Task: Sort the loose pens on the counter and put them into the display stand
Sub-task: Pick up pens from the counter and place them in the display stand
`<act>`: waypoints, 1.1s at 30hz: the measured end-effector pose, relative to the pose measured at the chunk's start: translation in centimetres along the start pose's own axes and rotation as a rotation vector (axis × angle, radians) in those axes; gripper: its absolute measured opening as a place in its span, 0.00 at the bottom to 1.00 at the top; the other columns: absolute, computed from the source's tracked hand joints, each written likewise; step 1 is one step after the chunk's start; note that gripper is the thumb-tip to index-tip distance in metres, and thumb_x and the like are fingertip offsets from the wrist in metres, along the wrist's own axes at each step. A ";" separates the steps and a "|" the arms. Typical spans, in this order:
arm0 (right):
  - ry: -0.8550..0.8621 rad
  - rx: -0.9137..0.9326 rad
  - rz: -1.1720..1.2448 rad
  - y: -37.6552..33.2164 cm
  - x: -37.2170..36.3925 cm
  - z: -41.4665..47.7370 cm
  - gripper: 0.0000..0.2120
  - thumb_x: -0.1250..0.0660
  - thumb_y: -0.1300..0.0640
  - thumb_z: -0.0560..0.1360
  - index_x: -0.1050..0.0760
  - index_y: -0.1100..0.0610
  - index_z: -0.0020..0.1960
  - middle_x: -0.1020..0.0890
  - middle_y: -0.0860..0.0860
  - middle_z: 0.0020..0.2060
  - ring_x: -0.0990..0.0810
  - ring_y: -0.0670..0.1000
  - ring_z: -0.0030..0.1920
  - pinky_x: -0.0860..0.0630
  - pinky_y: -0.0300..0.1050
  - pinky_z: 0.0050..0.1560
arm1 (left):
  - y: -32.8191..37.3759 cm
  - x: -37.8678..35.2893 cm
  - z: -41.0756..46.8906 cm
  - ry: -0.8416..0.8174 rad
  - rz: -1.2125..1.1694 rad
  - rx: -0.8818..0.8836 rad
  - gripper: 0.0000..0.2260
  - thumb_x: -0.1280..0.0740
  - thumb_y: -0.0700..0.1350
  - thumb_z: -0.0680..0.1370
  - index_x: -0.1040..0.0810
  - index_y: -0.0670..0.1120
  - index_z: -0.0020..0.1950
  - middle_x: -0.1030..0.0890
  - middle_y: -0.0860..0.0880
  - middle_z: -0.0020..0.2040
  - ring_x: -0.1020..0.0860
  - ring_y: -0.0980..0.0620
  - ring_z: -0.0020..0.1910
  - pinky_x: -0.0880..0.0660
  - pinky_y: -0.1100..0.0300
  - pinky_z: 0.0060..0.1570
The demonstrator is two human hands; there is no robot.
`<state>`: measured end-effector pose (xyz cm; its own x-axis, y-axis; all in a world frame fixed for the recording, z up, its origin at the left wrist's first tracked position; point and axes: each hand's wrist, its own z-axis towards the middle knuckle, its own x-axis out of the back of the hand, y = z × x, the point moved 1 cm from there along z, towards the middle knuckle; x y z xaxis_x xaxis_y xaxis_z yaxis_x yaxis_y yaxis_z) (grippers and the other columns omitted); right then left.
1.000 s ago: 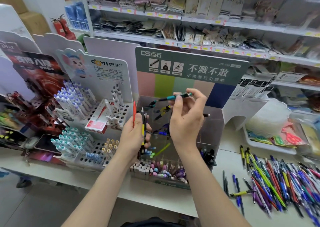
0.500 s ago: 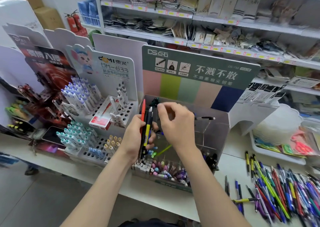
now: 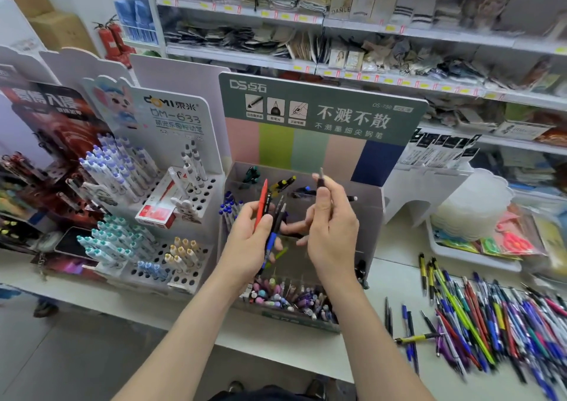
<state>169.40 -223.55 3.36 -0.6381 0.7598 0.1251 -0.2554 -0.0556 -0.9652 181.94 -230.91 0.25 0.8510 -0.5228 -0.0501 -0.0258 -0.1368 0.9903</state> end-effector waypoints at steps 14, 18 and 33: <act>-0.548 0.444 -1.229 -3.8 -3.3 9.7 0.18 0.32 0.66 0.74 0.19 0.55 0.62 0.19 0.56 0.54 0.20 0.61 0.57 0.23 0.53 0.51 | 0.1 1.1 -0.1 0.028 -0.304 0.075 0.10 0.38 0.42 0.88 0.28 0.44 0.69 0.14 0.39 0.57 0.18 0.45 0.41 0.22 0.55 0.36; -0.602 0.400 -1.006 -3.2 -3.6 9.9 0.25 0.37 0.71 0.75 0.20 0.58 0.69 0.18 0.58 0.60 0.22 0.62 0.62 0.21 0.58 0.62 | 0.1 1.4 -0.3 0.017 -0.327 0.081 0.11 0.37 0.41 0.87 0.28 0.44 0.70 0.14 0.40 0.57 0.18 0.46 0.43 0.21 0.55 0.38; -0.132 -0.420 0.097 -0.2 0.9 0.8 0.08 0.29 0.56 0.81 0.11 0.53 0.47 0.13 0.58 0.39 0.20 0.49 0.36 0.20 0.47 0.43 | 0.5 -0.3 -0.8 -0.263 -0.025 0.019 0.10 0.41 0.47 0.89 0.29 0.48 0.69 0.14 0.43 0.49 0.24 0.47 0.32 0.29 0.56 0.28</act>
<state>168.29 -223.35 3.87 -0.7388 0.6731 0.0316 0.1097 0.1664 -0.9799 182.14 -230.13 0.87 0.6861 -0.7192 -0.1094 -0.0180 -0.1671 0.9858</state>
